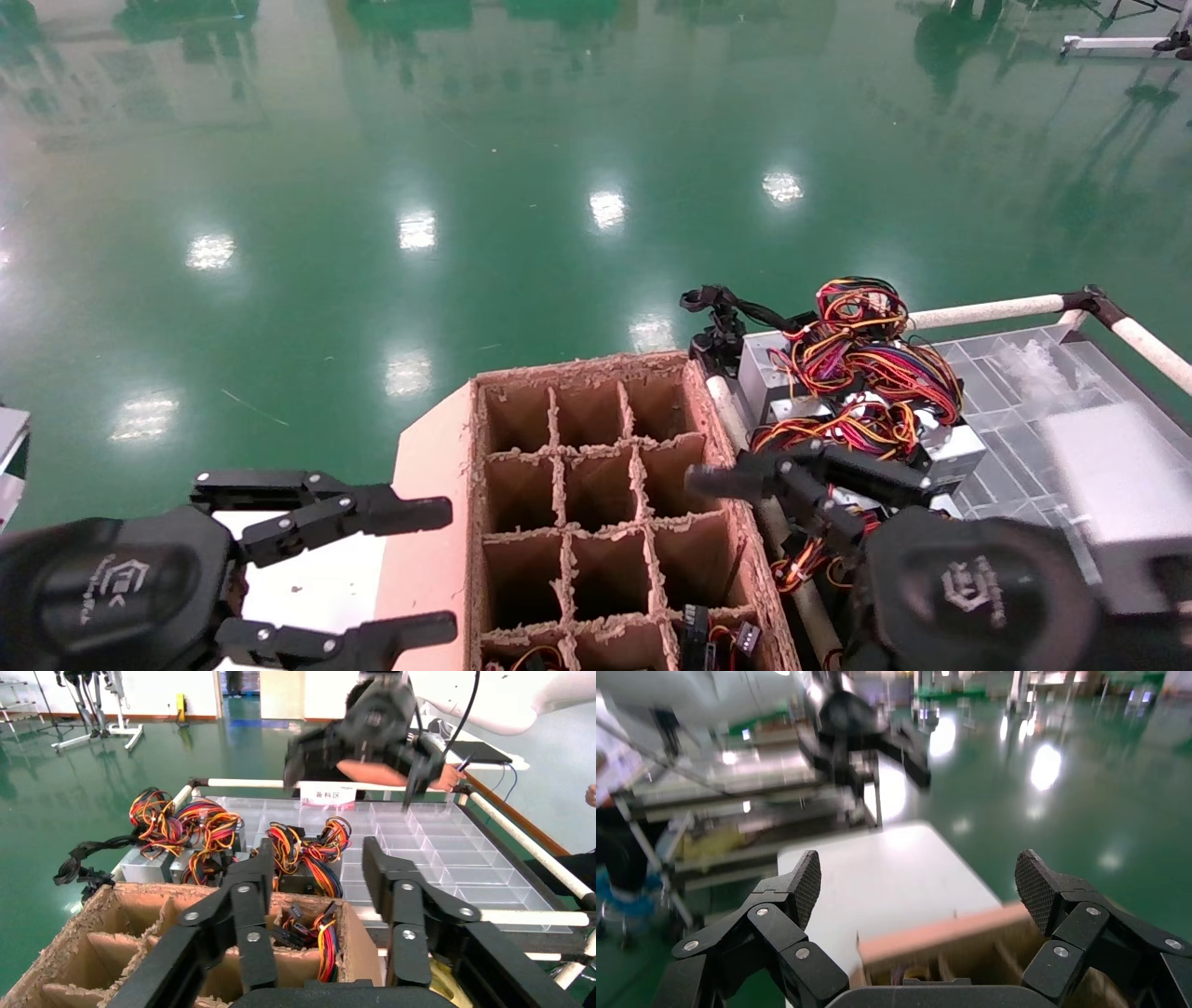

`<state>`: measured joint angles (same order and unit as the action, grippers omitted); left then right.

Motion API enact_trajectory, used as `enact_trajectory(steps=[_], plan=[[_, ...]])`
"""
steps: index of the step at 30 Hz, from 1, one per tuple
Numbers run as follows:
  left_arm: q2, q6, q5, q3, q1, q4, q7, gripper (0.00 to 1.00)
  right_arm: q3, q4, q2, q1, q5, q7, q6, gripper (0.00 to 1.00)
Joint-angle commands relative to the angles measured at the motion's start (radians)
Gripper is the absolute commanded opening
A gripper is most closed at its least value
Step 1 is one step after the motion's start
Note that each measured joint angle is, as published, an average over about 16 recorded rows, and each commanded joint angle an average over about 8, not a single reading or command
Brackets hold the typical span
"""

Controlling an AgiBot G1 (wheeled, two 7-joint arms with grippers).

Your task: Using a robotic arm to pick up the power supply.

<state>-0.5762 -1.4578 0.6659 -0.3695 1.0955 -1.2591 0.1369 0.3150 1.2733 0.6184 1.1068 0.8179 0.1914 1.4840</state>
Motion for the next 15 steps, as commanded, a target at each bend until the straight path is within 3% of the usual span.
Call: enact_trajectory(steps=[1, 11, 13, 15], plan=[[0.000, 0.000, 0.000, 0.000, 0.000, 0.000, 0.000, 0.00, 0.011, 0.000, 0.001, 0.010, 0.028, 0.003, -0.005, 1.00], [0.000, 0.000, 0.000, 0.000, 0.000, 0.000, 0.000, 0.00, 0.116, -0.045, 0.029, 0.084, 0.261, 0.007, 0.005, 0.97], [0.000, 0.000, 0.000, 0.000, 0.000, 0.000, 0.000, 0.00, 0.133, -0.058, 0.040, 0.091, 0.292, 0.010, 0.006, 0.85], [0.000, 0.000, 0.000, 0.000, 0.000, 0.000, 0.000, 0.00, 0.148, -0.070, 0.054, 0.098, 0.318, 0.010, 0.007, 0.61]])
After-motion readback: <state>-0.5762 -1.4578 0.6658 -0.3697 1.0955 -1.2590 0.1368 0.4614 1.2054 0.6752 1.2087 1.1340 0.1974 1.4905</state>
